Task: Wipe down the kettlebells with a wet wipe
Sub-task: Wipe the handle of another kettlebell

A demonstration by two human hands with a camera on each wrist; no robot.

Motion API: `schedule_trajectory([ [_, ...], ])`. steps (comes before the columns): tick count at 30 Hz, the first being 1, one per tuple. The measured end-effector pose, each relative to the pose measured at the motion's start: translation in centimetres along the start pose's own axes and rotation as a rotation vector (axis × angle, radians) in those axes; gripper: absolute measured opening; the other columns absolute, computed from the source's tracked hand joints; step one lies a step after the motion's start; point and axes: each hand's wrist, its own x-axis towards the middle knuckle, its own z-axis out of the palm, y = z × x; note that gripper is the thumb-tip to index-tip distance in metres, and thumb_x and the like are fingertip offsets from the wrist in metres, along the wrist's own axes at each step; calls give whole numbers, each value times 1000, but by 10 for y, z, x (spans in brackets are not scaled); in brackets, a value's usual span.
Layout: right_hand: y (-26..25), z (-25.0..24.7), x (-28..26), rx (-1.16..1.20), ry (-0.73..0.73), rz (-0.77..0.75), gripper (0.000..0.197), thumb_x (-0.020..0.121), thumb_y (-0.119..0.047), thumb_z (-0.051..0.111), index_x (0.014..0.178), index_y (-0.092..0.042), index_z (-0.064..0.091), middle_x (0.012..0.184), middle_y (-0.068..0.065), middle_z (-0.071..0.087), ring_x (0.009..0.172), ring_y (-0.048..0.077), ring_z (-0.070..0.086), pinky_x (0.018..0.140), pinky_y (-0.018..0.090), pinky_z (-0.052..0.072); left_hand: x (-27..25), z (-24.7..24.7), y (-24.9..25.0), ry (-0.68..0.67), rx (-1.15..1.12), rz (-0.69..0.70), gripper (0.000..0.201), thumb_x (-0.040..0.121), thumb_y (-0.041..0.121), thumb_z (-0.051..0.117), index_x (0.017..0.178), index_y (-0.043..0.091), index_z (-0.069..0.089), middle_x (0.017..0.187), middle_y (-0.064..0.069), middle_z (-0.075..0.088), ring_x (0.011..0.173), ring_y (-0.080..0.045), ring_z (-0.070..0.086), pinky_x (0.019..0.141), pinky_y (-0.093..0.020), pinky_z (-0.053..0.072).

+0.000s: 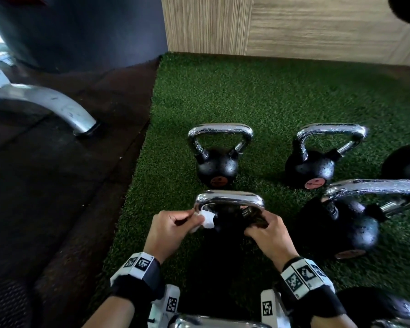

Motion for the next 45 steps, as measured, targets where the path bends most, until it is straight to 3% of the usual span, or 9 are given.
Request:
schedule_trajectory([
  [8, 3, -2, -8, -104, 139, -152, 54, 74, 11, 66, 50, -37, 57, 49, -18, 57, 53, -2, 54, 50, 9, 37, 40, 8, 25, 39, 169, 33, 19, 85, 40, 79, 97, 26, 82, 78, 20, 76, 70, 15, 65, 64, -7, 45],
  [14, -11, 7, -21, -209, 71, -418, 36, 69, 8, 74, 64, -28, 72, 68, -15, 66, 67, 0, 63, 59, 6, 41, 67, 26, 43, -19, 268, -20, 30, 86, 39, 78, 107, 17, 80, 106, 2, 79, 99, -7, 71, 82, -12, 45],
  [17, -14, 4, -17, -241, 20, -447, 30, 69, 7, 77, 73, -23, 77, 76, -15, 66, 70, -4, 62, 65, 10, 43, 70, 28, 45, -44, 270, -78, 32, 85, 45, 77, 108, 23, 80, 103, 12, 77, 95, 1, 68, 77, -7, 45],
  [22, -19, 6, -1, -252, -46, -340, 43, 89, -14, 72, 131, -21, 62, 114, -1, 61, 105, 15, 62, 97, 31, 50, 68, 23, 34, -243, 58, -164, 27, 89, 44, 74, 113, 32, 76, 113, 16, 75, 113, 4, 64, 103, -15, 45],
  [25, -19, 12, 4, -229, -129, -292, 43, 96, -20, 66, 138, -13, 58, 127, 5, 59, 118, 19, 60, 105, 34, 47, 67, 27, 32, -143, 162, -96, 26, 86, 38, 78, 111, 29, 77, 113, 20, 71, 108, 11, 61, 85, 6, 37],
  [28, -15, 11, 5, -189, -128, -280, 42, 97, -21, 65, 137, -14, 60, 123, 3, 59, 113, 15, 62, 99, 20, 47, 74, 30, 36, -87, 193, -104, 23, 83, 35, 81, 105, 30, 79, 108, 18, 74, 94, 14, 61, 76, 7, 37],
  [34, -8, 11, 10, -181, -124, -278, 43, 97, -23, 66, 138, -16, 60, 124, 1, 60, 112, 11, 60, 83, -6, 34, 80, 34, 46, -56, -130, -130, 19, 84, 21, 82, 100, 31, 82, 95, 12, 79, 93, -3, 74, 97, -38, 58],
  [39, 1, 14, 11, -59, -178, -234, 53, 93, -34, 70, 142, -20, 57, 143, -5, 57, 134, 7, 50, 117, 31, 38, 83, 24, 58, -111, -139, -86, 20, 84, 25, 82, 101, 36, 80, 98, 10, 80, 95, -7, 74, 91, -37, 58],
  [45, 13, 18, 19, 94, -198, -178, 56, 87, -37, 75, 138, -22, 61, 143, -6, 59, 135, 8, 52, 118, 40, 38, 68, 12, 66, -235, -396, -36, 32, 92, 4, 70, 107, 31, 80, 113, 3, 77, 108, -16, 73, 85, -26, 60],
])
